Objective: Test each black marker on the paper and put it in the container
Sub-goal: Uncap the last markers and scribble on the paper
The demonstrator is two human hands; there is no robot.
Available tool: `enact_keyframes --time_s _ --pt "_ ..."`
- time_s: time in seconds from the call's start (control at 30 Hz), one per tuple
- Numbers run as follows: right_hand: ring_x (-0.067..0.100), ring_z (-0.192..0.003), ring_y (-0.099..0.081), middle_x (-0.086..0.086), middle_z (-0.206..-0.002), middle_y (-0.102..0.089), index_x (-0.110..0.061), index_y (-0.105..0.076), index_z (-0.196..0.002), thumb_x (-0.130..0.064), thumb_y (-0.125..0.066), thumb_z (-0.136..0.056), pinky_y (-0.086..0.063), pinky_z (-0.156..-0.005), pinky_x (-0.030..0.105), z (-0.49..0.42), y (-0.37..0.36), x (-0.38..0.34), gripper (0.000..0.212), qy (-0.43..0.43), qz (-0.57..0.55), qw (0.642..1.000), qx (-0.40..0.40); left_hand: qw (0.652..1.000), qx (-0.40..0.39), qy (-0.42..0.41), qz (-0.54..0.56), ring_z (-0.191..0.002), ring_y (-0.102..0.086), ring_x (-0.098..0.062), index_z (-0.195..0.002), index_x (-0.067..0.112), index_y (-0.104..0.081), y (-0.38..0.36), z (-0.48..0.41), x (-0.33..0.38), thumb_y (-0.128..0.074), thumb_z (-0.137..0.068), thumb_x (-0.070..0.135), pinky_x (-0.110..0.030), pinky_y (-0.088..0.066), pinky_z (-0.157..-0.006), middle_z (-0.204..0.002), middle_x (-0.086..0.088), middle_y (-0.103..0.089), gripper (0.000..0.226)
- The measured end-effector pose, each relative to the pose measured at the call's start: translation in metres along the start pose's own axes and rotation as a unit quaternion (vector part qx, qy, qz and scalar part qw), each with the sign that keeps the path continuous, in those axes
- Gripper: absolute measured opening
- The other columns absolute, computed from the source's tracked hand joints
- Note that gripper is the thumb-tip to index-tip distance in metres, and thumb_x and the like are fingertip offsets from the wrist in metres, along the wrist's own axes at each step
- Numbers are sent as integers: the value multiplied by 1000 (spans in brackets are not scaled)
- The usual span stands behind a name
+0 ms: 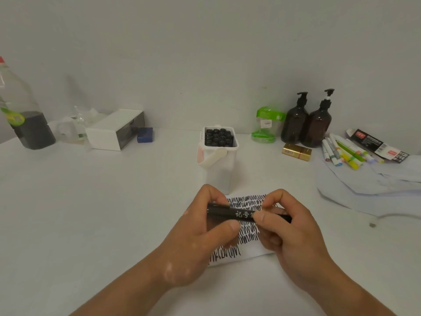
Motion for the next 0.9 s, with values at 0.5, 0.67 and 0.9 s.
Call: enact_keyframes --time_s 0.5,0.67,0.9 --pt "6 -65 -63 -1 -77 -69 -34 -74 -100 -36 -75 -77 -49 -59 17 4 -6 -5 22 71 154 985 -32 986 88 -49 -130 -84 -70 -9 -106 33 -72 14 -7 -8 -69 -88 34 -13 -49 -74 -92 9 -73 18" --pt "6 -62 -63 -4 -76 -71 -30 -75 -98 -39 -74 -78 -48 -57 16 2 -9 -2 22 82 145 985 -41 955 54 -78 -281 -90 -65 -8 -109 45 -71 9 -8 -13 -69 -88 37 -10 -44 -73 -94 23 -66 23" --pt "15 -56 -54 1 -64 -60 -22 -74 -93 -62 -78 -74 -45 -51 32 -21 36 -42 44 125 61 976 170 964 180 28 -194 -77 -68 -9 -100 40 -71 44 -17 -27 -76 -86 30 -29 -55 -73 -84 8 -72 18"
Point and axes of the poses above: each hand's wrist, its own z-axis away from the middle knuckle, its own y-axis out of the back of the hand, x = y × z, the point moved 2 cm from there along -z, towards the middle knuckle
